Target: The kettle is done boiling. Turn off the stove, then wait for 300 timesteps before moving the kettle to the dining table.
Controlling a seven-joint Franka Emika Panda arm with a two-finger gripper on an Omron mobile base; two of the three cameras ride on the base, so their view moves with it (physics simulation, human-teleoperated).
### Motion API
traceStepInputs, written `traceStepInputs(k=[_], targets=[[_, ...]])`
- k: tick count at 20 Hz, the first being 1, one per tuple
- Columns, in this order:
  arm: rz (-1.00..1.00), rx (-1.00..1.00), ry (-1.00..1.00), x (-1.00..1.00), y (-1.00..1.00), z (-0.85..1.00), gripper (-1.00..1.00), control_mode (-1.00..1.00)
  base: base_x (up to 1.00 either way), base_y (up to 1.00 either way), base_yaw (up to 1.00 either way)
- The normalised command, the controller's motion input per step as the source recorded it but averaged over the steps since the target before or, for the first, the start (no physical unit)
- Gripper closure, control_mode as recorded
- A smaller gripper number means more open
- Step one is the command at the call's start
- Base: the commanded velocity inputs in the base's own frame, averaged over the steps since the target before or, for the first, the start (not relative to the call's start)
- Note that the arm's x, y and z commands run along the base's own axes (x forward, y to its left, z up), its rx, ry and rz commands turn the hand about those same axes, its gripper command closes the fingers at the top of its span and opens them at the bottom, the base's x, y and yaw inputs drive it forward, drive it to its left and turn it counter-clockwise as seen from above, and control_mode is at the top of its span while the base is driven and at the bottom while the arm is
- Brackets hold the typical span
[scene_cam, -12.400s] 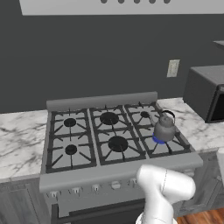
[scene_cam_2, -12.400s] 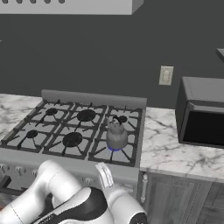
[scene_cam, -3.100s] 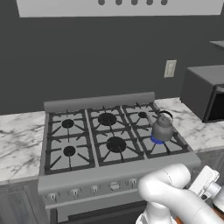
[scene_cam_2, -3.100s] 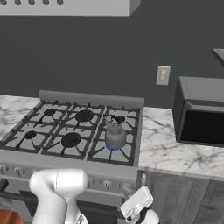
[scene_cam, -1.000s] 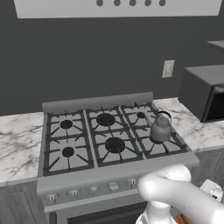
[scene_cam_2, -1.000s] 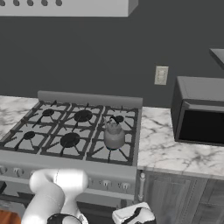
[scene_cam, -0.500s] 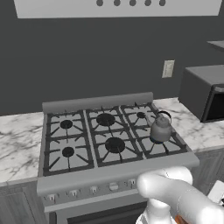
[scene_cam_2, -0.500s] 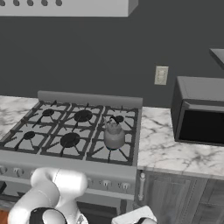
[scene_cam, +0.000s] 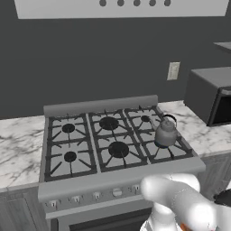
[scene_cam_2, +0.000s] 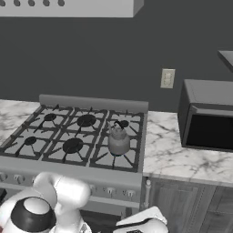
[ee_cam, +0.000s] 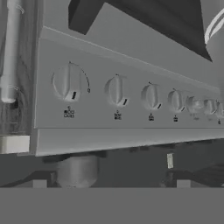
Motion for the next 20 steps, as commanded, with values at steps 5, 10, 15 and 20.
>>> traceStepInputs(k=[5,10,15,20], targets=[[0.0,-0.11,0.0,-0.05,0.0,0.71,-1.0,-1.0,0.0,0.0,0.0],[0.0,-0.17,0.0,0.0,0.15,0.7,-1.0,-1.0,0.0,0.0,0.0],[0.01,-0.21,0.01,0.0,0.08,0.66,-1.0,-1.0,0.0,0.0,0.0],[0.05,-0.2,0.01,0.1,0.08,0.57,-1.0,-1.0,0.0,0.0,0.0]])
